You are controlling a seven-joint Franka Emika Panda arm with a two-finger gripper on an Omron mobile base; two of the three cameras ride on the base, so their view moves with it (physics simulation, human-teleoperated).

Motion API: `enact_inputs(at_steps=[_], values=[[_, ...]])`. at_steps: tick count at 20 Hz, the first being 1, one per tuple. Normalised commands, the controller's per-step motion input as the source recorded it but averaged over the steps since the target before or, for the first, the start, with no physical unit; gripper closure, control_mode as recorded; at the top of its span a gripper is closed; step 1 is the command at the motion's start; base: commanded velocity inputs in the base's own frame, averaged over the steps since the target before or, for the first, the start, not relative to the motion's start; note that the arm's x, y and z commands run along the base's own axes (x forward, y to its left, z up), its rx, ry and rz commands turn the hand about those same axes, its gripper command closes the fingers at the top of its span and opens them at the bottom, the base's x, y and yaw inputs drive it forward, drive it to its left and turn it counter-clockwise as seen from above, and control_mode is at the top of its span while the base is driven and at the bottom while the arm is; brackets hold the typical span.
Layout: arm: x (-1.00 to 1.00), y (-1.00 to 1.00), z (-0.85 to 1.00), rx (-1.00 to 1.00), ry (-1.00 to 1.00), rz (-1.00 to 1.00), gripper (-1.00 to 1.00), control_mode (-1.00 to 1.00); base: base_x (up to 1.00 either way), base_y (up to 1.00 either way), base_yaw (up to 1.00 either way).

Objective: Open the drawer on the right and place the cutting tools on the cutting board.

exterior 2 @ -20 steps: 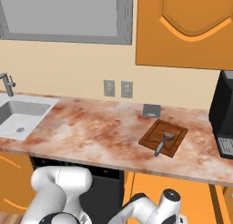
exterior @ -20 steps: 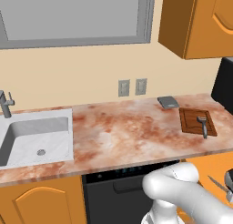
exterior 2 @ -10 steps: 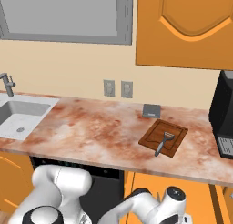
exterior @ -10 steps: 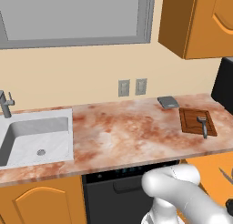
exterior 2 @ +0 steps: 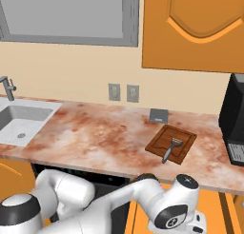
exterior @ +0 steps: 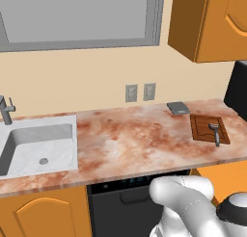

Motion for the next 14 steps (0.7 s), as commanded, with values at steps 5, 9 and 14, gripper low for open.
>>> enact_inputs(at_steps=[5,9,14], values=[[-0.08,0.84,1.0,0.05,0.03,-0.05,1.0,-1.0,0.0,0.0,0.0],[0.34,0.89,0.85,0.06,0.0,-0.01,1.0,-1.0,0.0,0.0,0.0],[0.62,0.78,0.62,0.02,-0.01,-0.03,1.0,-1.0,0.0,0.0,0.0]])
